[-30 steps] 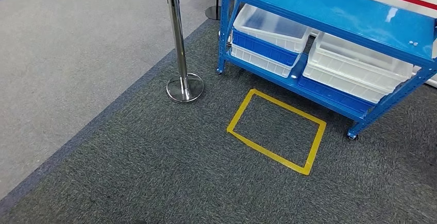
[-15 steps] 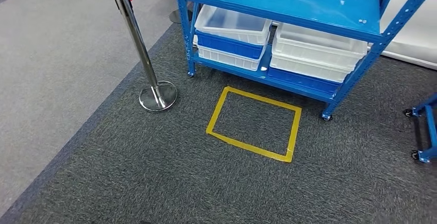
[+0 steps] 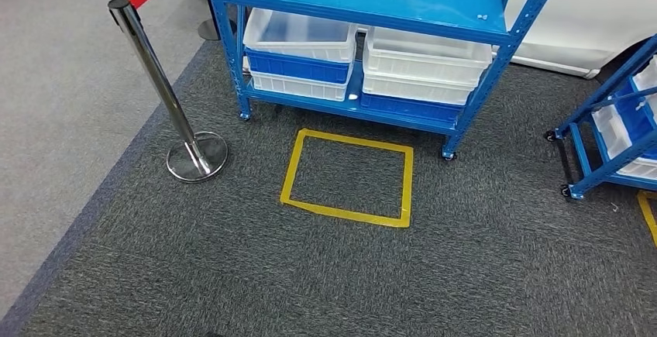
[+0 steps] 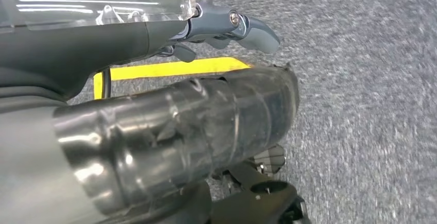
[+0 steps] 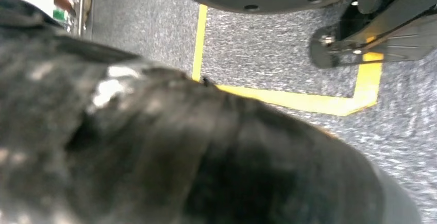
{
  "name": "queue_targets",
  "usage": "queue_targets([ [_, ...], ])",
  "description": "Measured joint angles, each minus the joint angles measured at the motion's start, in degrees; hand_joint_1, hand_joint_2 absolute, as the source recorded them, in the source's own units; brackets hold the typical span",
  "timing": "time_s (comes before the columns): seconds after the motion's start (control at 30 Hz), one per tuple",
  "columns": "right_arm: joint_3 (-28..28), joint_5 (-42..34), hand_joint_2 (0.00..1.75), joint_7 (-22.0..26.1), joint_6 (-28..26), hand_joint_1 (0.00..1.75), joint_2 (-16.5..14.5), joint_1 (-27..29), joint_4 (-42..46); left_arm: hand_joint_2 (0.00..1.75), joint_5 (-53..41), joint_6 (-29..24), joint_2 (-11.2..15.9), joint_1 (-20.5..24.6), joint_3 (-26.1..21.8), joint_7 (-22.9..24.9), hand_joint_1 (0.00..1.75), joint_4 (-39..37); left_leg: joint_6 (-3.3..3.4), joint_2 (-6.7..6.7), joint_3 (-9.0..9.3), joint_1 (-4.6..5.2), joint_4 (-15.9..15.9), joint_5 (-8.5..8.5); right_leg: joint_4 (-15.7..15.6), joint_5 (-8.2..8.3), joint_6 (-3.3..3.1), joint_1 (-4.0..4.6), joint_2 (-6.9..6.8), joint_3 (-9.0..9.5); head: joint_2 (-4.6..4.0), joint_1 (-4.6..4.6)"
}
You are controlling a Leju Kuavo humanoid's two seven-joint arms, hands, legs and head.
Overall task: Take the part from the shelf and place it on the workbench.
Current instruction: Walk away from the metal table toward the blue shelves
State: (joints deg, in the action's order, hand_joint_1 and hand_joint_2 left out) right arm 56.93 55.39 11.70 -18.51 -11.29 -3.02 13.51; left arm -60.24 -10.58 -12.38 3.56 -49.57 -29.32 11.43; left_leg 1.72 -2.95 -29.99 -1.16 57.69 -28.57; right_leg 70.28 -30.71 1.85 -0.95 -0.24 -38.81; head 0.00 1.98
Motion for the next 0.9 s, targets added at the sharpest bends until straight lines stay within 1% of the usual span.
queue_targets([
  [0.03, 0.01, 0.06, 0.0, -0.03, 0.02, 0.0, 0.01, 0.03, 0.0, 0.0, 0.0, 0.03, -0.03, 0.02, 0.0, 0.0, 0.0, 0.0, -0.18, -0.47, 0.25, 0.02, 0.02, -0.19, -4.22, 1.7, -0.27, 0.14, -0.99, 2.26, 0.0, 0.01],
  [0.07, 0.01, 0.19, 0.0, -0.05, 0.01, 0.0, 0.02, -0.03, 0.0, 0.0, 0.0, 0.05, -0.05, 0.02, 0.0, -0.01, 0.0, 0.0, -0.46, -0.86, 0.41, 0.13, 0.06, -0.43, -7.88, 2.9, -0.65, 0.42, -1.89, 4.24, 0.0, -0.01],
  [0.1, 0.0, 0.32, 0.0, -0.05, -0.04, 0.0, 0.03, -0.09, 0.0, 0.0, 0.0, 0.08, -0.08, 0.06, 0.0, -0.01, 0.0, 0.0, -0.77, -1.18, 0.55, 0.22, 0.06, -0.62, -10.26, 3.4, -1.05, 0.71, -2.58, 5.49, 0.0, -0.02],
  [0.13, -0.01, 0.47, 0.0, -0.11, -0.13, 0.0, 0.03, -0.13, 0.0, 0.0, -0.02, 0.13, -0.09, 0.15, 0.0, -0.03, 0.0, 0.0, -1.08, -1.47, 0.64, 0.31, 0.03, -0.78, -11.24, 3.27, -1.41, 0.98, -2.95, 5.95, 0.0, -0.02],
  [0.17, -0.02, 0.58, 0.0, -0.28, -0.22, 0.0, 0.03, -0.13, 0.0, 0.0, -0.09, 0.2, -0.13, 0.27, 0.01, -0.06, 0.0, 0.0, -1.4, -1.73, 0.78, 0.39, -0.07, -0.86, -11.28, 3.18, -1.7, 1.15, -2.62, 5.94, 0.0, -0.03],
  [0.2, -0.03, 0.63, 0.0, -0.53, -0.3, 0.0, 0.03, -0.07, 0.0, 0.0, -0.18, 0.27, -0.15, 0.43, 0.02, -0.1, 0.0, 0.0, -1.69, -1.9, 0.99, 0.39, -0.11, -0.98, -11.46, 3.24, -2.06, 0.98, -2.24, 6.05, 0.0, -0.04],
  [0.23, -0.03, 0.69, 0.0, -0.83, -0.29, 0.0, 0.02, -0.04, -0.02, 0.0, -0.29, 0.39, -0.18, 0.53, 0.04, -0.16, 0.0, 0.0, -1.99, -1.5, 1.06, 0.36, 0.22, -1.35, -11.75, 3.34, -2.39, 0.82, -1.96, 6.23, 0.0, -0.04],
  [0.27, -0.03, 0.77, 0.0, -1.12, -0.14, 0.0, 0.0, -0.06, -0.03, 0.0, -0.39, 0.61, -0.21, 0.55, 0.05, -0.23, 0.0, 0.0, -2.24, -0.68, 0.75, 0.33, 1.34, -2.21, -12.03, 3.48, -2.78, 0.63, -1.73, 6.42, 0.0, -0.09],
  [0.3, -0.04, 0.89, 0.0, -1.34, 0.15, 0.0, -0.02, -0.11, -0.05, 0.0, -0.45, 0.88, -0.21, 0.51, 0.07, -0.29, 0.0, 0.0, -2.44, 0.36, -0.2, 0.27, 3.61, -3.66, -12.29, 3.63, -3.13, 0.44, -1.51, 6.6, 0.0, -0.13],
  [0.33, -0.05, 1.05, 0.0, -1.5, 0.61, 0.0, -0.03, -0.15, -0.08, 0.0, -0.51, 1.2, -0.2, 0.41, 0.08, -0.38, 0.0, 0.0, -2.57, 1.45, -1.76, 0.2, 6.99, -5.49, -12.33, 3.63, -3.35, 0.49, -1.32, 6.63, 0.0, -0.16],
  [0.37, -0.08, 1.23, 0.0, -1.66, 1.14, 0.0, -0.03, -0.19, -0.09, 0.0, -0.55, 1.49, -0.17, 0.29, 0.08, -0.45, 0.0, 0.0, -2.66, 2.05, -3.7, 0.17, 10.87, -7.24, -12.28, 3.59, -3.55, 0.53, -1.08, 6.63, 0.0, -0.2],
  [0.4, -0.11, 1.39, 0.0, -1.83, 1.74, 0.0, -0.04, -0.2, -0.14, 0.0, -0.57, 1.72, -0.15, 0.16, 0.09, -0.5, 0.0, 0.0, -2.76, 2.31, -5.5, 0.15, 14.2, -8.24, -12.21, 3.51, -3.65, 0.59, -0.77, 6.64, 0.0, -0.19],
  [0.43, -0.16, 1.55, 0.0, -1.97, 2.32, 0.0, -0.04, -0.2, -0.21, 0.0, -0.55, 1.9, -0.13, 0.04, 0.09, -0.55, 0.0, 0.0, -2.83, 2.41, -6.62, 0.14, 15.9, -8.13, -12.12, 3.4, -3.71, 0.63, -0.45, 6.7, 0.0, -0.19],
  [0.47, -0.2, 1.67, 0.0, -2.09, 2.85, 0.0, -0.06, -0.2, -0.27, 0.0, -0.49, 2.02, -0.11, -0.03, 0.09, -0.58, 0.0, 0.0, -2.84, 2.43, -6.72, 0.13, 15.33, -6.79, -11.97, 3.25, -3.69, 0.63, -0.13, 6.78, 0.0, -0.19],
  [0.5, -0.25, 1.76, 0.0, -2.17, 3.31, 0.0, -0.08, -0.19, -0.33, 0.0, -0.43, 2.12, -0.09, -0.05, 0.09, -0.61, 0.0, 0.0, -2.79, 2.43, -5.83, 0.1, 12.64, -4.58, -11.78, 3.06, -3.6, 0.61, 0.17, 6.9, 0.0, -0.2],
  [0.53, -0.28, 1.87, 0.0, -2.2, 3.6, 0.0, -0.1, -0.18, -0.37, 0.0, -0.37, 2.17, -0.05, -0.06, 0.09, -0.63, 0.0, 0.0, -2.67, 2.46, -4.37, 0.07, 8.75, -2.29, -11.56, 2.82, -3.43, 0.6, 0.42, 6.96, 0.0, -0.19],
  [0.57, -0.31, 1.99, 0.0, -2.21, 3.82, 0.0, -0.13, -0.19, -0.39, 0.0, -0.33, 2.21, -0.02, -0.02, 0.09, -0.66, 0.0, 0.0, -2.51, 2.49, -3.01, 0.12, 5.19, -0.73, -11.24, 2.57, -3.17, 0.69, 0.61, 6.96, 0.0, -0.19],
  [0.6, -0.33, 2.12, 0.0, -2.21, 3.96, 0.0, -0.15, -0.19, -0.39, 0.0, -0.32, 2.3, 0.0, 0.05, 0.09, -0.67, 0.0, 0.0, -2.27, 2.53, -2.09, 0.19, 2.75, 0.1, -11.03, 2.35, -2.87, 0.78, 0.75, 6.91, 0.0, -0.16],
  [0.63, -0.35, 2.28, 0.0, -2.21, 4.08, 0.0, -0.16, -0.19, -0.4, 0.0, -0.31, 2.44, 0.02, 0.11, 0.09, -0.67, 0.0, 0.0, -1.95, 2.58, -1.73, 0.3, 1.51, 0.21, -10.92, 2.29, -2.51, 0.85, 0.84, 6.9, 0.0, -0.15],
  [0.67, -0.38, 2.42, 0.0, -2.2, 4.25, 0.0, -0.16, -0.18, -0.4, 0.0, -0.29, 2.6, 0.04, 0.15, 0.08, -0.67, 0.0, 0.0, -1.58, 2.6, -1.68, 0.39, 1.18, 0.04, -10.68, 2.48, -2.09, 0.94, 0.9, 6.87, 0.0, -0.14],
  [0.73, -0.49, 2.61, 0.0, -2.19, 4.51, 0.0, -0.16, -0.11, -0.41, 0.0, -0.21, 2.83, 0.11, 0.08, 0.07, -0.66, 0.0, 0.0, -0.71, 2.59, -1.28, 0.3, 0.68, 0.17, -10.12, 2.67, -1.38, 0.78, 0.9, 6.87, 0.0, -0.12],
  [0.77, -0.56, 2.66, 0.0, -2.19, 4.57, 0.0, -0.15, -0.09, -0.42, 0.0, -0.19, 2.85, 0.14, 0.05, 0.07, -0.66, 0.0, 0.0, -0.34, 2.56, -0.95, 0.21, 0.44, 0.29, -9.12, 2.15, -1.09, 0.71, 0.85, 6.49, 0.0, -0.1],
  [0.8, -0.62, 2.7, 0.0, -2.19, 4.58, 0.0, -0.15, -0.08, -0.43, 0.0, -0.19, 2.86, 0.15, 0.05, 0.07, -0.66, 0.0, 0.0, -0.05, 2.53, -0.67, 0.13, 0.29, 0.4, -7.34, 0.88, -0.85, 0.6, 0.78, 5.66, 0.0, -0.09],
  [0.83, -0.67, 2.74, 0.0, -2.18, 4.58, 0.0, -0.14, -0.08, -0.43, 0.0, -0.23, 2.89, 0.14, 0.07, 0.07, -0.67, 0.0, 0.0, 0.14, 2.46, -0.51, 0.11, 0.23, 0.43, -4.45, -0.87, -0.61, 0.48, 0.72, 4.22, 0.0, -0.08],
  [0.87, -0.7, 2.79, 0.0, -2.18, 4.58, 0.0, -0.14, -0.08, -0.44, 0.0, -0.27, 2.92, 0.14, 0.09, 0.07, -0.68, 0.0, 0.0, 0.25, 2.42, -0.5, 0.11, 0.25, 0.39, -0.99, -2.68, -0.37, 0.41, 0.68, 2.37, 0.0, -0.07],
  [0.9, -0.73, 2.84, 0.0, -2.18, 4.59, 0.0, -0.14, -0.07, -0.44, 0.0, -0.31, 2.94, 0.14, 0.09, 0.07, -0.68, 0.0, 0.0, 0.28, 2.37, -0.46, 0.12, 0.28, 0.3, 2.19, -4.0, -0.17, 0.3, 0.66, 0.59, 0.0, -0.08],
])
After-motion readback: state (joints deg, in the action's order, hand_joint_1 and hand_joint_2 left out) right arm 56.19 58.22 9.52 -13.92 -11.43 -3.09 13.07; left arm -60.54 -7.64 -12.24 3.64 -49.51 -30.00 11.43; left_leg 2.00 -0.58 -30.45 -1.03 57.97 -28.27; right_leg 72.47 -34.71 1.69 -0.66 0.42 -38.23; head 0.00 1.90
